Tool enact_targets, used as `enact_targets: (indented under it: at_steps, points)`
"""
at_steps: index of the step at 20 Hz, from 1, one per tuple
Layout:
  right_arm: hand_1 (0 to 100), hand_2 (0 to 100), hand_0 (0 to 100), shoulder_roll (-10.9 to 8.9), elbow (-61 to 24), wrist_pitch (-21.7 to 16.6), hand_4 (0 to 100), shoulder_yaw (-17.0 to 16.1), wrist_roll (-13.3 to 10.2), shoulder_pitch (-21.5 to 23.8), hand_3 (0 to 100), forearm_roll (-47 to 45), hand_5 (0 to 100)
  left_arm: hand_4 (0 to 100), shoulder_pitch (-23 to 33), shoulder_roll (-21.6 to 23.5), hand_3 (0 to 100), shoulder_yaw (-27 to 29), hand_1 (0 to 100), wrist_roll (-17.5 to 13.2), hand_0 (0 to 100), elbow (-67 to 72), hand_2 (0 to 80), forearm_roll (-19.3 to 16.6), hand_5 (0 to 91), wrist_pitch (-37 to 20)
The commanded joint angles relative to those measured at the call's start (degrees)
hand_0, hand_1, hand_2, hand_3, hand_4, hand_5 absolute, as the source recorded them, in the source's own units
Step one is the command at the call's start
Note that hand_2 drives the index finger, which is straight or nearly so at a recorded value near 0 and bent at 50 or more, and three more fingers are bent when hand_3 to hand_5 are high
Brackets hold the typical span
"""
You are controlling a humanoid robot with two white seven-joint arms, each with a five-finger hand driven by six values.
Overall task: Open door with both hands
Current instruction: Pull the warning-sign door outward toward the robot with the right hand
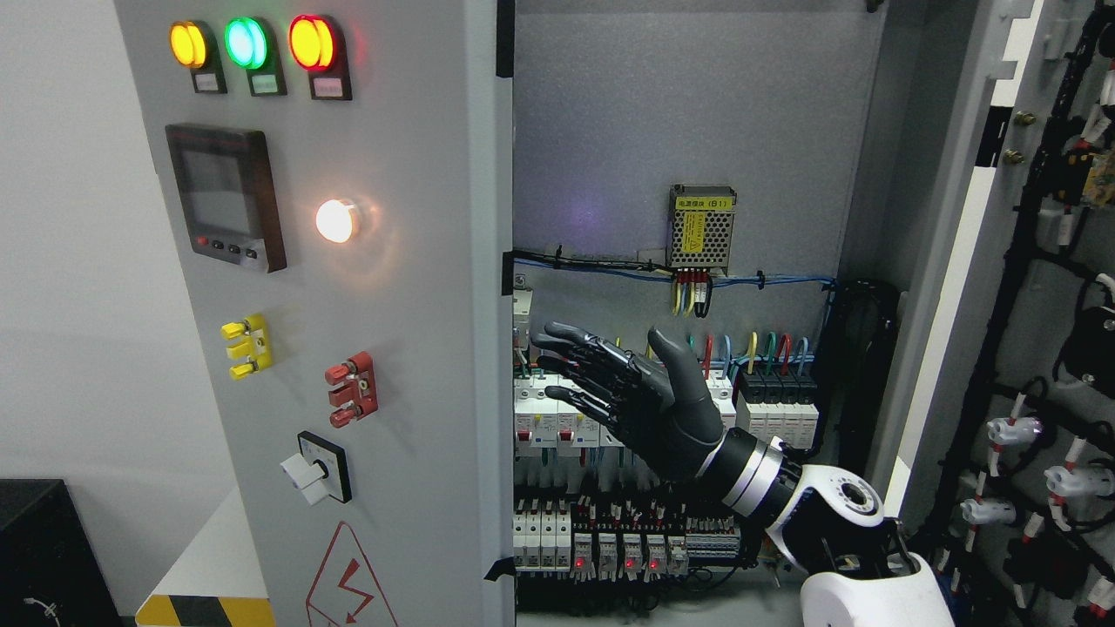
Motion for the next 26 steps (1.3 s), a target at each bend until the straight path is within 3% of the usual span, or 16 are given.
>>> enact_targets:
  at_steps: [1, 13, 26]
  points:
    - [0, 0, 0, 0.17, -8.58, 0.02, 0, 7.43, 0.14, 5.07, 0, -2.33, 0, 0, -1.93, 0.00, 0, -0.18, 0, 0.02, 0, 0.18, 0.0, 0.97, 0.0, -0.05]
    - [0, 0, 0, 0.26, -14.56, 0.11, 0, 13.67, 0.22, 10.53, 0, -4.71, 0, 0, -1.93, 0.00, 0, -0.18, 0, 0.02, 0, 0.18, 0.0, 0.97, 0.0, -0.05]
    - [0, 0, 0, 0.88, -15.01, 0.02, 0, 19.38, 0.22, 11.76, 0, -4.79, 0, 0, -1.93, 0.00, 0, -0.18, 0, 0.02, 0, 0.18, 0.0, 0.97, 0.0, -0.05]
